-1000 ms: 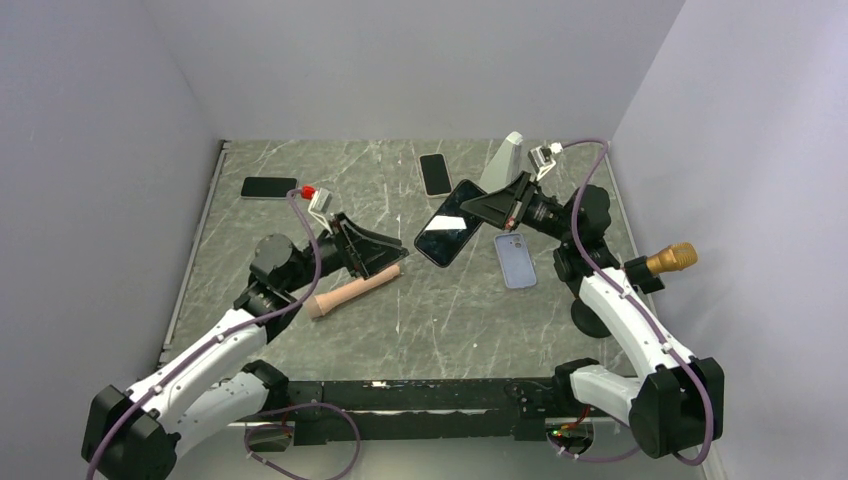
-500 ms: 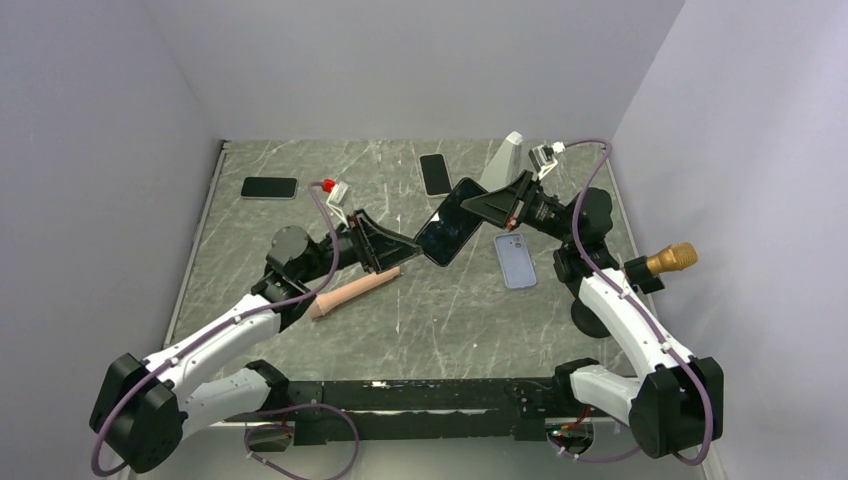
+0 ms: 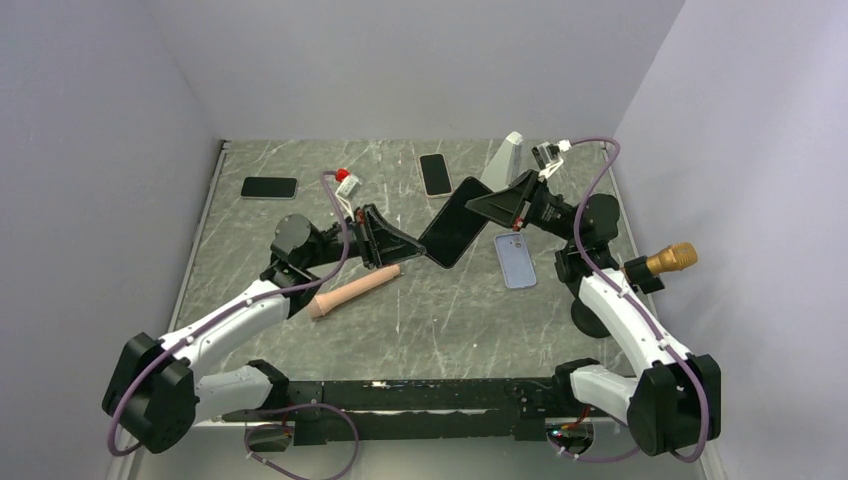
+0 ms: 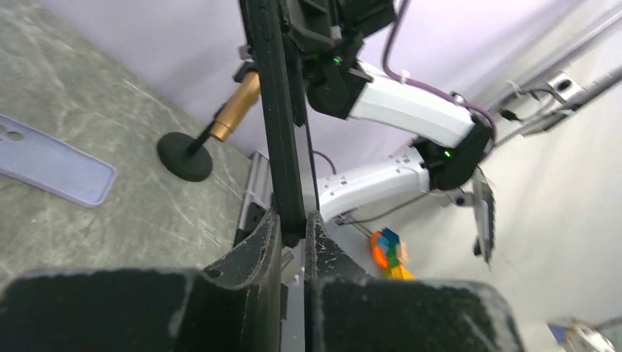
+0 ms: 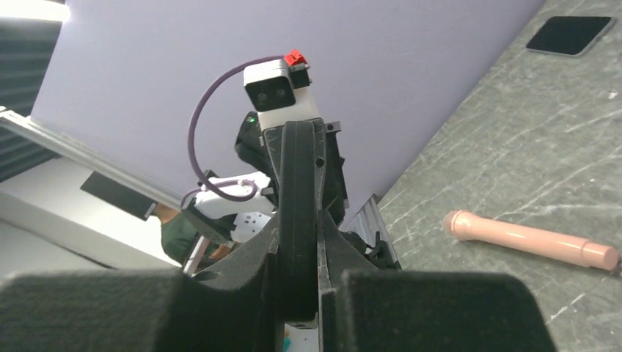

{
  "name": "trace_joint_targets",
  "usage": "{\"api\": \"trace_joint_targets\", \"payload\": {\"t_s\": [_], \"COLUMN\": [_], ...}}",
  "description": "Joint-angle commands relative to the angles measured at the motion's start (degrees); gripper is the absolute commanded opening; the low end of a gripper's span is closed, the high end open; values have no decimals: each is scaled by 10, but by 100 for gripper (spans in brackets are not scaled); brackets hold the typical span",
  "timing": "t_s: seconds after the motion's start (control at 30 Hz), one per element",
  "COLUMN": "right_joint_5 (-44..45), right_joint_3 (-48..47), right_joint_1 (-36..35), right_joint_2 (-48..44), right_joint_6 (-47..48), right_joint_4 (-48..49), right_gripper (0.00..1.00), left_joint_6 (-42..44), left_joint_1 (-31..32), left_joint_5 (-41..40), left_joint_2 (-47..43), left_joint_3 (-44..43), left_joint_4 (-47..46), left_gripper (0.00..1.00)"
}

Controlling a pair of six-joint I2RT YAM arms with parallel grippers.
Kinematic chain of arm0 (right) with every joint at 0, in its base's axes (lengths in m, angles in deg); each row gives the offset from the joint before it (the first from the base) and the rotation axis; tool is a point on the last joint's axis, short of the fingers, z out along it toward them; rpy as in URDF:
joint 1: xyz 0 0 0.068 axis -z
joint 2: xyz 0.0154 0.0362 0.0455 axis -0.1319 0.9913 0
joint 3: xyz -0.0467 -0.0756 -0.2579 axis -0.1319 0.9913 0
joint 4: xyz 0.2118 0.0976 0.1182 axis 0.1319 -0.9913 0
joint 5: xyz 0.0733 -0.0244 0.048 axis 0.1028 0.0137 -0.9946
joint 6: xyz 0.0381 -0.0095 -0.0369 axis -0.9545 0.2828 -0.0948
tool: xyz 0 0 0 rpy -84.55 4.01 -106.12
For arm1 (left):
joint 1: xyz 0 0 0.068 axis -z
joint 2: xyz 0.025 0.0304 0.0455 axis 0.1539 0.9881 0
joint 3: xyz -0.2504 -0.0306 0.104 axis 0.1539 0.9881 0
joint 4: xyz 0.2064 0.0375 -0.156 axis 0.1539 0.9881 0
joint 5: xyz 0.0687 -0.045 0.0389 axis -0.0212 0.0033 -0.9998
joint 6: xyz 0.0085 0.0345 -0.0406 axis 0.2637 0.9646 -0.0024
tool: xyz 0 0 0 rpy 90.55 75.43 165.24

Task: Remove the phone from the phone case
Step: Remove the phone case from the phone.

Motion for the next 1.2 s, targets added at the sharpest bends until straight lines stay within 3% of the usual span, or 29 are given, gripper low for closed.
{"api": "trace_joint_targets", "payload": {"t_s": [0.0, 0.13, 0.23, 0.33, 0.5, 0.63, 0.7, 0.73, 0.87, 1.07, 1.17], "right_joint_5": [-75, -105, -98, -73, -49, -35, -27, -17, 5, 62, 98], "right_joint_3": [-14, -16, -20, -24, -37, -43, -40, -35, -18, 1, 7], "right_joint_1": [-8, -10, -11, -14, -18, -18, -18, -17, -17, -17, -18], "right_joint_2": [25, 62, 84, 105, 120, 125, 123, 120, 112, 95, 91], "right_joint_6": [-112, -249, -340, -424, -475, -483, -457, -437, -358, -232, -192], "right_joint_4": [140, 307, 410, 504, 559, 566, 542, 526, 438, 308, 264], "right_gripper": [0, 0, 0, 0, 0, 0, 0, 0, 0, 0, 0], "left_joint_6": [-72, -231, -297, -251, -97, 21, 77, 95, 107, 90, 116], "left_joint_1": [-11, -14, -16, -21, -25, -28, -27, -26, -26, -12, 37], "left_joint_5": [141, 214, 220, 212, 176, 87, 16, -13, -83, -90, -157], "left_joint_2": [51, 132, 177, 187, 169, 142, 118, 104, 38, -24, -67], "left_joint_3": [-33, -65, -86, -84, -79, -87, -99, -99, -70, -54, -28], "left_joint_4": [-223, -459, -530, -451, -238, 7, 167, 201, 244, 263, 233], "left_gripper": [3, 1, 0, 0, 0, 0, 0, 0, 5, 39, 53]}}
